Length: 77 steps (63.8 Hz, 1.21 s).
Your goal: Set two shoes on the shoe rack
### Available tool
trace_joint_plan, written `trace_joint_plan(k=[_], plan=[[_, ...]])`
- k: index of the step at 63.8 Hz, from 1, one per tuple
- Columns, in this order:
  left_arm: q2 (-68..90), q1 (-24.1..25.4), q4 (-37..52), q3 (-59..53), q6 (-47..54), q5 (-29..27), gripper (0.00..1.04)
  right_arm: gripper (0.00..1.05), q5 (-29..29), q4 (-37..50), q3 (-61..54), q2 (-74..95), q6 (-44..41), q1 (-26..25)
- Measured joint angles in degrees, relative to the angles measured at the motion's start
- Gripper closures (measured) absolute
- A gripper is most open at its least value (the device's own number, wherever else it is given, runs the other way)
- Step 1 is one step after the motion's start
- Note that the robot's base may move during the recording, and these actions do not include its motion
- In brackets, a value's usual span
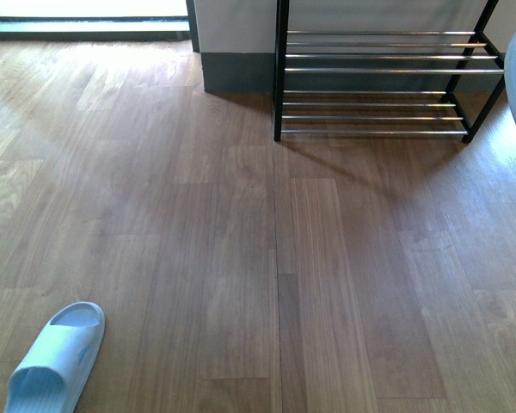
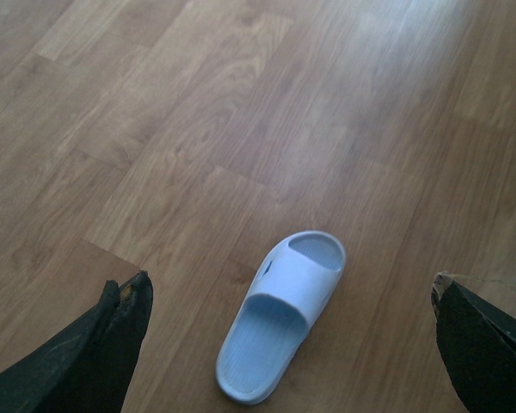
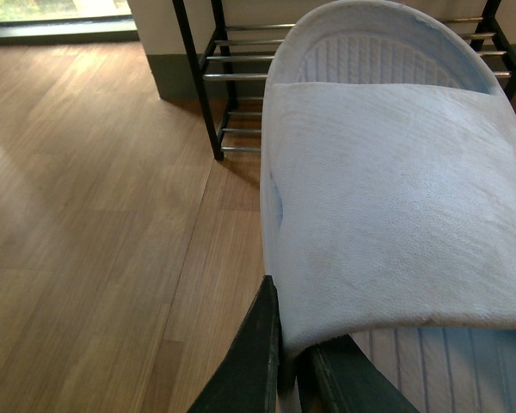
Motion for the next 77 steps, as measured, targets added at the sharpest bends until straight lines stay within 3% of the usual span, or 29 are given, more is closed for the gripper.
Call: trace_joint_plan(k=[5,11,32,64,77], plan=[[21.9,-0.9,9.3,4.8,0.9,3.4,0.09,1.03,0.0,0.0,0.0,0.0,0.0,0.0],[38.9,-2.2,13.4,9.4,2.1,4.5,0.09,1.03,0.0,0.0,0.0,0.0,0.0,0.0],[78.9,-1.0,15.3,27.7,5.9,7.0,0.09,1.03,-0.1,0.0,0.0,0.0,0.0,0.1],[98.4,0.0,17.2,47.1,16.0,6.7,0.10,1.03,-0.1,0.0,0.0,0.0,0.0,0.1],[99.5,-0.6,16.1,49.9,16.0,7.5,0.35,1.03,-0.1,0.0,0.0,0.0,0.0,0.1]])
